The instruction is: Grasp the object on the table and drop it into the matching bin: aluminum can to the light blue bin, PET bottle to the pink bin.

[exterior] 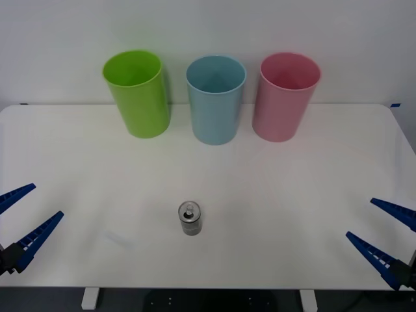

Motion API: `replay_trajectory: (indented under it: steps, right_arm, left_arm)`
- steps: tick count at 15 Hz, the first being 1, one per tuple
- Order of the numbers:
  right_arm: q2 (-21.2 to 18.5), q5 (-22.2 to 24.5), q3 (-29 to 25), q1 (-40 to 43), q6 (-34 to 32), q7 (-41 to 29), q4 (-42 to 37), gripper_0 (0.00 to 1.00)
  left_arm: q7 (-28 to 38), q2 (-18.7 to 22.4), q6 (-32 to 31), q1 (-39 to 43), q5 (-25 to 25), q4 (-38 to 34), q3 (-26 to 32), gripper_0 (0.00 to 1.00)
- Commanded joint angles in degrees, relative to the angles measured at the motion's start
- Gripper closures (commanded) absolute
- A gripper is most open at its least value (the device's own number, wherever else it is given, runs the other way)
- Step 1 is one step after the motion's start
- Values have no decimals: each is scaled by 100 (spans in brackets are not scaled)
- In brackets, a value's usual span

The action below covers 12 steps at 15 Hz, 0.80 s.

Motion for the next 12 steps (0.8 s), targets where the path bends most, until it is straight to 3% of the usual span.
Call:
replay_trajectory:
  steps: [1,7,12]
  right_arm:
    - [-43,33,241,-66,-124,178,7,0]
    - [-78,279,847,-321,-98,476,60,0]
    - [-52,534,1454,-954,-115,810,701,0]
  left_arm:
    - [0,0,0,0,0,0,0,0]
    - [0,0,0,0,0,0,0,0]
    - [0,0,0,0,0,0,0,0]
